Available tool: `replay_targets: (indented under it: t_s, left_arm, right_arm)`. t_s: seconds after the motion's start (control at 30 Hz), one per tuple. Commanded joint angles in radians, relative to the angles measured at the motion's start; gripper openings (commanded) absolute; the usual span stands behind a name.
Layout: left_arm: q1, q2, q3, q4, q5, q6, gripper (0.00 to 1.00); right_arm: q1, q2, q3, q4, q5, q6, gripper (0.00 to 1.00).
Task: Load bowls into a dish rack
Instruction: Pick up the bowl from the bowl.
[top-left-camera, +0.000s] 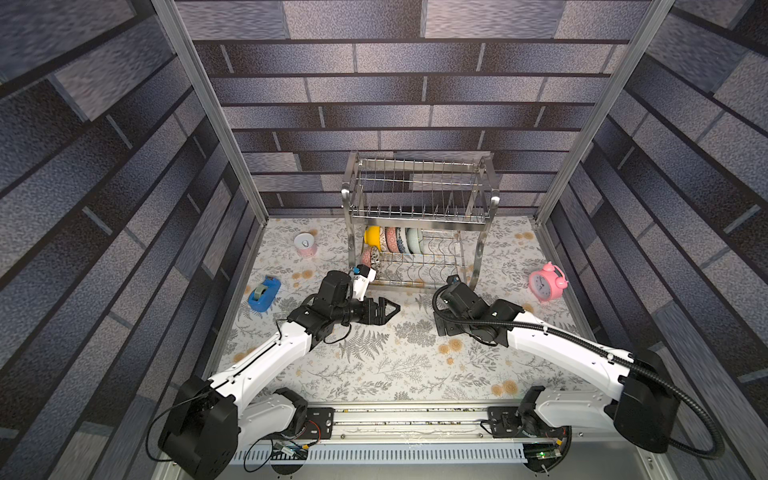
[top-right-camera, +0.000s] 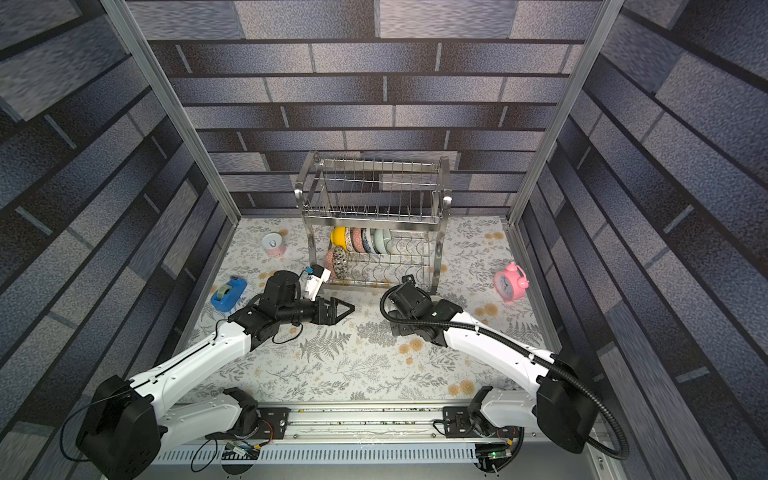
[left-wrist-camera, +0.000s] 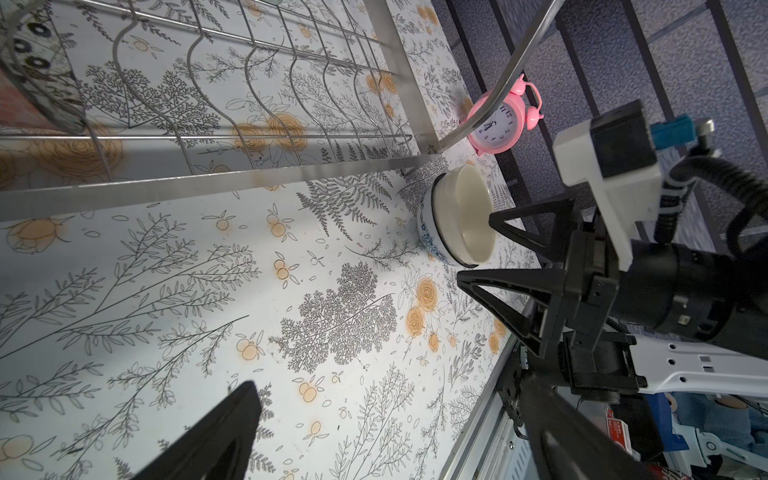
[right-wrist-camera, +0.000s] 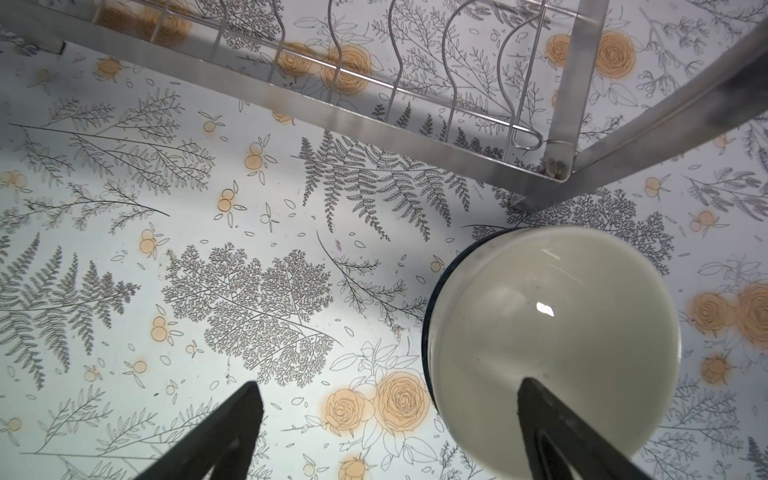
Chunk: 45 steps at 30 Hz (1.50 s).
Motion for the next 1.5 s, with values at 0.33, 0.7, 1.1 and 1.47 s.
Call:
replay_targets:
  t_s: [0.33, 0.7, 1.1, 1.47]
  left_arm:
    - [-0.012, 0.005, 0.013, 0.019, -0.022, -0.002, 1.00]
    - [-0.020, 0.024, 0.025, 0.022, -0.024, -0.007, 1.00]
    - [-0.024, 0.042, 0.036, 0.022, -0.025, -0.003, 1.00]
    - [-0.025, 0.033, 0.029, 0.018, -0.033, -0.002, 1.00]
  right_arm:
    - [-0.011, 0.093, -0.015, 0.033, 0.027, 0.061, 0.59]
    - [-0.097, 0.113, -0.027, 0.073, -0.039, 0.048, 0.49]
    - [-0.148, 0.139, -0.027, 0.097, -0.075, 0.040, 0.23]
    - [-0.159, 0.128, -0.026, 0.080, -0.052, 0.034, 0.00]
